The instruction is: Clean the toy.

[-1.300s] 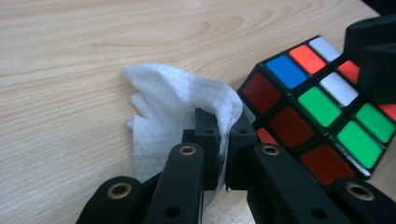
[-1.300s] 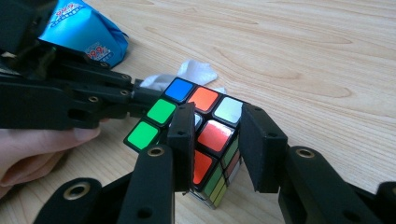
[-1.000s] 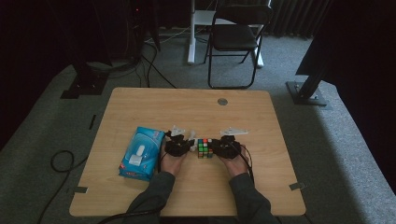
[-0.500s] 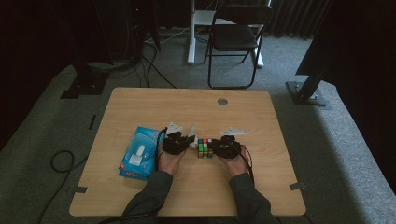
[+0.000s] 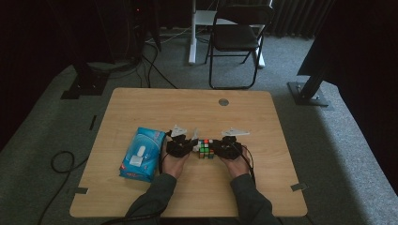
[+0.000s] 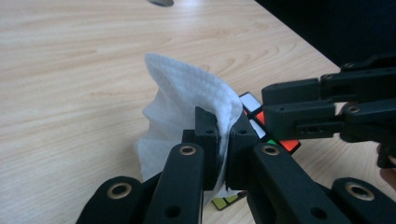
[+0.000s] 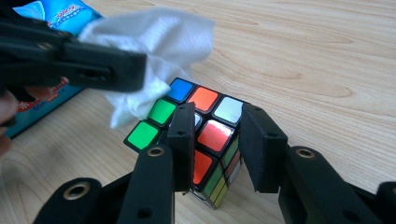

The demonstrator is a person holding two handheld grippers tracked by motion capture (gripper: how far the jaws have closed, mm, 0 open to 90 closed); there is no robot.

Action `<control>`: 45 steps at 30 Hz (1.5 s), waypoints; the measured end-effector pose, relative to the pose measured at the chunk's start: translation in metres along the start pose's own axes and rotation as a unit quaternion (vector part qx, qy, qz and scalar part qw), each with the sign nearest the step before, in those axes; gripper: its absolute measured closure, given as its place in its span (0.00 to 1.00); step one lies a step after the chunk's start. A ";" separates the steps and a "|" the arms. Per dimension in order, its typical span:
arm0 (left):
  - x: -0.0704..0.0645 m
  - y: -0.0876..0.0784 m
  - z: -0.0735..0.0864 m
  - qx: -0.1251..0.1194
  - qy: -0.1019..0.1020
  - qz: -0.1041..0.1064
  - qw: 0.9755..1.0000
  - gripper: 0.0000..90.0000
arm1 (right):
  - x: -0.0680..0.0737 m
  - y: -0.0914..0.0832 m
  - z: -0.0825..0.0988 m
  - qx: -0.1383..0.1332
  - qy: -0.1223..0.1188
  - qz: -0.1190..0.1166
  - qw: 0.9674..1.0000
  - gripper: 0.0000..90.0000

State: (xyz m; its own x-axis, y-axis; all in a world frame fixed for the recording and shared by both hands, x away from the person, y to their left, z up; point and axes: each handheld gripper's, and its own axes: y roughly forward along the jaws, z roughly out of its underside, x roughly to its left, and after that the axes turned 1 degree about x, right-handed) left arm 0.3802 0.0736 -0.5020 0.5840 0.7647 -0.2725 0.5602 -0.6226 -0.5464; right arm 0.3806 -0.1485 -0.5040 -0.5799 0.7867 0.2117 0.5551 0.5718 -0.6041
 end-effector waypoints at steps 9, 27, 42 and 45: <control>-0.001 0.008 0.009 0.015 0.002 -0.012 1.000 0.96 | 0.000 0.000 0.000 0.000 -0.001 0.001 1.000 0.74; 0.006 0.028 0.032 0.040 -0.005 -0.027 0.999 0.96 | 0.001 0.000 0.000 0.001 -0.001 0.003 1.000 0.74; 0.007 0.015 0.024 0.024 -0.007 -0.022 0.999 0.96 | 0.000 0.000 0.000 0.001 -0.001 -0.001 1.000 0.74; 0.007 0.006 0.021 0.009 -0.013 -0.018 1.000 0.96 | 0.000 0.000 0.000 0.000 -0.001 -0.001 1.000 0.74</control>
State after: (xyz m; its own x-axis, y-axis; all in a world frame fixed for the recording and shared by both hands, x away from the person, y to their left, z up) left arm 0.3752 0.0787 -0.5237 0.5485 0.7902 -0.2732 0.5687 -0.5922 -0.5708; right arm 0.3804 -0.1483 -0.5040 -0.5821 0.7854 0.2104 0.5540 0.5725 -0.6045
